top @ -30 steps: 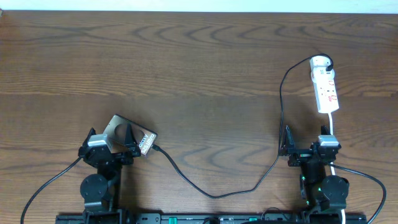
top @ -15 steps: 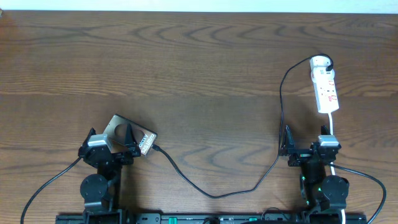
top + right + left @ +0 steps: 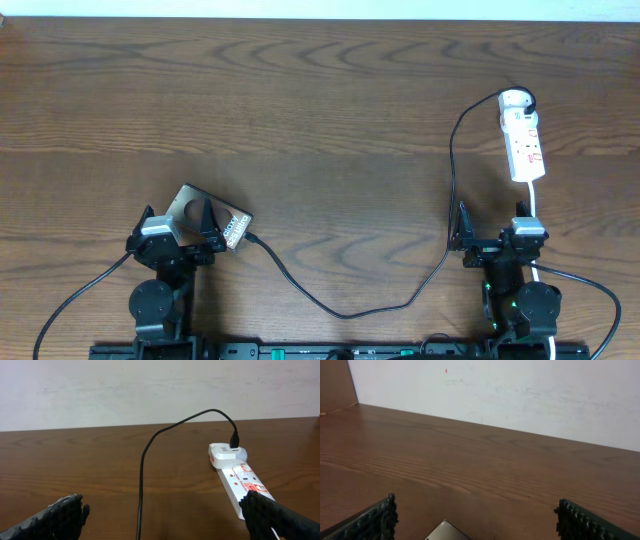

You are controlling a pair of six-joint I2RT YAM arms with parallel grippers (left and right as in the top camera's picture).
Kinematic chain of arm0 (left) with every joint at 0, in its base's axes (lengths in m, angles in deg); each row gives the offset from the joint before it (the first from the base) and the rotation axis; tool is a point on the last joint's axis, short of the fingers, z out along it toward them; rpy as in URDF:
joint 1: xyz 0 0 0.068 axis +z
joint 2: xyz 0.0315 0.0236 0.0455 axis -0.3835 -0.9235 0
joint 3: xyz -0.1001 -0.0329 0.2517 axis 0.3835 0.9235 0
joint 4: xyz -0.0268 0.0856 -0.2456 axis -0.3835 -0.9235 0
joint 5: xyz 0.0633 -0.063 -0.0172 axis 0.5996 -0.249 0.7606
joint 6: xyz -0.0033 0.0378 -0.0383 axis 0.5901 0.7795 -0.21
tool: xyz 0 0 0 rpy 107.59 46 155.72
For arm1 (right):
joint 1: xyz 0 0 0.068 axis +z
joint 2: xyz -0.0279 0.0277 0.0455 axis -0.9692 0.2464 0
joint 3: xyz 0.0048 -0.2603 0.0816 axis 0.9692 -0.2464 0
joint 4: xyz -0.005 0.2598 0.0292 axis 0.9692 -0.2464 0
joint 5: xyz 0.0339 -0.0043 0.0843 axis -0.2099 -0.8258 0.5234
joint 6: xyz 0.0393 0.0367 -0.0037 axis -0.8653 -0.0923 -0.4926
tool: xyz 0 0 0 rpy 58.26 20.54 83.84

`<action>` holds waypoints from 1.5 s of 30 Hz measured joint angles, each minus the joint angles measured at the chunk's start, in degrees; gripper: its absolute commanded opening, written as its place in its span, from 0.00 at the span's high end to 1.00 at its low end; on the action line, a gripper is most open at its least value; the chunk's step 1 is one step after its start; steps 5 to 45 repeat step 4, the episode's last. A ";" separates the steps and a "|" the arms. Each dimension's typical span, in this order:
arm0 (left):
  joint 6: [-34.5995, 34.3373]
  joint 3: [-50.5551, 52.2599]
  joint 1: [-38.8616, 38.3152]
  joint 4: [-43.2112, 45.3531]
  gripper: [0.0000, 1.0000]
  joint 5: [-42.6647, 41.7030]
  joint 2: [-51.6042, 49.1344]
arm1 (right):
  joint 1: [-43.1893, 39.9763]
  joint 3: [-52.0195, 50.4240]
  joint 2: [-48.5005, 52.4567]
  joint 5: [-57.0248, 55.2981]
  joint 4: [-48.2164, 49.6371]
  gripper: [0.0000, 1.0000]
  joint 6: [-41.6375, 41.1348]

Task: Plug charger to phone and switch on socket

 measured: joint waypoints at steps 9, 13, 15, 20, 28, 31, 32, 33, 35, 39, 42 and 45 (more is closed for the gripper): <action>0.00 -0.02 0.00 0.00 0.02 0.00 0.00 | 0.00 0.00 0.00 0.00 0.00 0.01 0.00; 0.00 -0.02 0.00 0.00 0.02 0.00 0.00 | 0.00 0.00 0.00 0.00 0.00 0.01 0.00; 0.00 -0.02 0.00 0.00 0.02 0.00 0.00 | 0.00 0.00 0.00 0.00 0.00 0.01 0.00; 0.00 -0.02 0.00 0.00 0.02 0.00 0.00 | 0.00 0.00 0.00 0.00 0.00 0.01 0.00; 0.00 -0.02 0.00 0.00 0.02 0.00 0.00 | 0.00 0.00 0.00 0.00 0.00 0.01 0.00; 0.00 -0.02 0.00 0.00 0.02 0.00 0.00 | 0.00 0.00 0.00 0.00 0.00 0.01 0.00; 0.00 -0.02 0.00 0.00 0.02 0.00 0.00 | 0.00 0.00 0.00 0.00 0.00 0.01 0.00; 0.00 -0.02 0.00 0.00 0.02 0.00 0.00 | 0.00 0.00 0.00 0.00 0.00 0.01 0.00; 0.00 -0.02 0.00 0.00 0.02 0.00 0.00 | 0.00 0.00 0.00 0.00 0.00 0.01 0.00; 0.00 -0.02 0.00 0.00 0.02 0.00 0.00 | 0.00 0.00 0.00 0.00 0.00 0.01 0.00; 0.00 -0.02 0.00 0.00 0.02 0.00 0.00 | 0.00 0.00 0.00 0.00 0.00 0.01 0.00; 0.00 -0.02 0.00 0.00 0.02 0.00 0.00 | 0.00 0.00 0.00 0.00 0.00 0.01 0.00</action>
